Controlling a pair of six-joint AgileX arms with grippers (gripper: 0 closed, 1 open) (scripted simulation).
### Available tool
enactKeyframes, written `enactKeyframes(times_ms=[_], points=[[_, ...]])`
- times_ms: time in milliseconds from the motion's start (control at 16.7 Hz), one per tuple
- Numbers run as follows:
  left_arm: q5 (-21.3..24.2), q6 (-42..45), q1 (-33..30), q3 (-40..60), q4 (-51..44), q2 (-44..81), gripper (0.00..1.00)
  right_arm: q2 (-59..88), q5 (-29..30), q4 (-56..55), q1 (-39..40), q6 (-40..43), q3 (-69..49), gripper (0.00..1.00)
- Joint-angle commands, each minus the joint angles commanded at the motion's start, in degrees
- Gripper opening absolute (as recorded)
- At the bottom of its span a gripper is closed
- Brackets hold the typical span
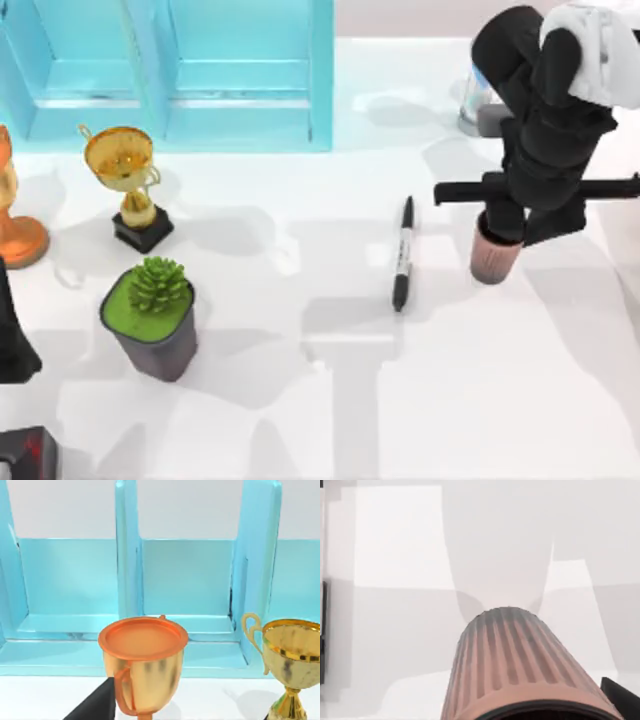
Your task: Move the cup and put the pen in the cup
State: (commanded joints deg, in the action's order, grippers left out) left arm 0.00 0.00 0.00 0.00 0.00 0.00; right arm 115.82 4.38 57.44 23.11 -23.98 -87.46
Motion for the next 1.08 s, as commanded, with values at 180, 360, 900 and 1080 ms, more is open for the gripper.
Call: enactKeyframes(times_ms=[180,360,900,1080], points=[[0.0,0.0,0.0,0.0,0.0,0.0,1.0,0.0,0.0,0.0,0.0,0.0,0.0,0.38],[0.0,0.0,0.0,0.0,0.0,0.0,1.0,0.0,0.0,0.0,0.0,0.0,0.0,0.6],[0.0,0.0,0.0,0.0,0.0,0.0,1.0,0.0,0.0,0.0,0.0,0.0,0.0,1.0],[0.0,0.0,0.0,0.0,0.0,0.0,1.0,0.0,0.0,0.0,0.0,0.0,0.0,1.0]])
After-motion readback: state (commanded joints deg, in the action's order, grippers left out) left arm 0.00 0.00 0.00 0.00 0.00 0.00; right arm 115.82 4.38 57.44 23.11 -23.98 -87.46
